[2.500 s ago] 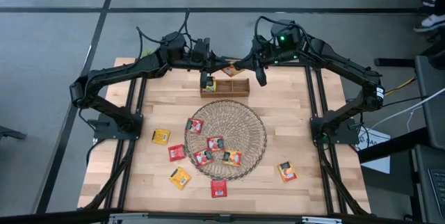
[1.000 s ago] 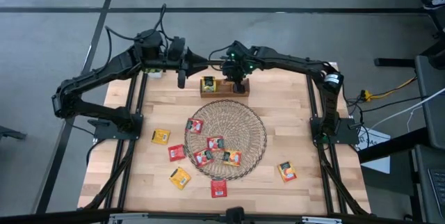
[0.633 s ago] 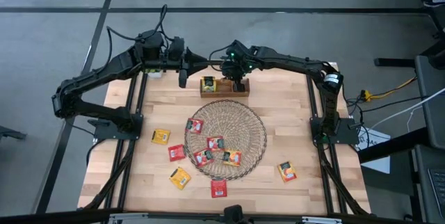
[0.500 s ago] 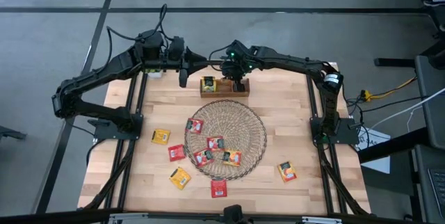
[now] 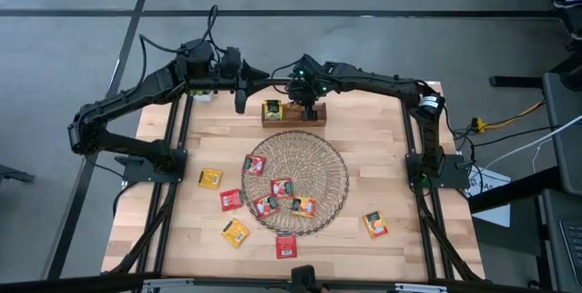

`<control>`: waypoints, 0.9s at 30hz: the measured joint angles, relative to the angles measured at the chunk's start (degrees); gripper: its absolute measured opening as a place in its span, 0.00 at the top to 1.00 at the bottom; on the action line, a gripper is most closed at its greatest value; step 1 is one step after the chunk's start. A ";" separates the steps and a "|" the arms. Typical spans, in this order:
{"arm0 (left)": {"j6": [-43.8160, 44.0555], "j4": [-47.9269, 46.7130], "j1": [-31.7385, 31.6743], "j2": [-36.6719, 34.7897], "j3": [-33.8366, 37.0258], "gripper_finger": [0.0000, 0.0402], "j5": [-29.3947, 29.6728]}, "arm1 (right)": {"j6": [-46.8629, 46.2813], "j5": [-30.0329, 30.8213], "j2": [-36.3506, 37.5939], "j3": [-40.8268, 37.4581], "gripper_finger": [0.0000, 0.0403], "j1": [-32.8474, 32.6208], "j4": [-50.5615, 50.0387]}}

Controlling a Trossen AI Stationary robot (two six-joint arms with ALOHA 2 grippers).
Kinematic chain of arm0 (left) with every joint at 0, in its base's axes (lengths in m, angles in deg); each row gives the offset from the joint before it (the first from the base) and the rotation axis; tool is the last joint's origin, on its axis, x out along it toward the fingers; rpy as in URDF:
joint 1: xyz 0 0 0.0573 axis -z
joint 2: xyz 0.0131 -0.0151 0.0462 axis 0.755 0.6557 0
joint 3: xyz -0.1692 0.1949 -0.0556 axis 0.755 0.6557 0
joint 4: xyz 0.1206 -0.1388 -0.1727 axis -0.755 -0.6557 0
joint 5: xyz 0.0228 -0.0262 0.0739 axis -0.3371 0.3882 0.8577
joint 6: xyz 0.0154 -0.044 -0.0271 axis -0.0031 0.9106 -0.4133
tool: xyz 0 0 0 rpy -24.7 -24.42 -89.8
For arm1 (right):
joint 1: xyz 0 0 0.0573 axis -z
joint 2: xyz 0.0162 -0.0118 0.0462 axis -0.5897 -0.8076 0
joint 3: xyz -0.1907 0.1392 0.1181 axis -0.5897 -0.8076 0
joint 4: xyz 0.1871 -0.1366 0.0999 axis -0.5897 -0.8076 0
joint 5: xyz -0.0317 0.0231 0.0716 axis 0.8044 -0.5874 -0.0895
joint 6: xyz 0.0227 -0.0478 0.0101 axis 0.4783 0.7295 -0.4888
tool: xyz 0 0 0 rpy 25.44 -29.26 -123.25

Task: Pick & Place Tea
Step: Put the orange tea bag into the middle of the wooden organizer

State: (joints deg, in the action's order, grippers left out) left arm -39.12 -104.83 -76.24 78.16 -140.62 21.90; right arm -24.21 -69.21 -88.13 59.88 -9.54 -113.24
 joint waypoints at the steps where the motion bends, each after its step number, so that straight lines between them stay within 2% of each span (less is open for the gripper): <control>1: 0.00 0.01 0.00 0.00 0.00 0.69 0.00 | -0.29 0.00 -0.15 0.00 1.00 0.11 0.03; 27: -0.01 0.44 0.00 0.00 0.00 0.69 -0.03 | -2.88 -1.51 -4.78 0.02 1.00 0.78 0.51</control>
State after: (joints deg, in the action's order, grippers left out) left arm -39.13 -104.39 -76.24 78.16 -140.62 21.87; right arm -27.09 -70.72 -92.90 59.91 -8.76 -112.73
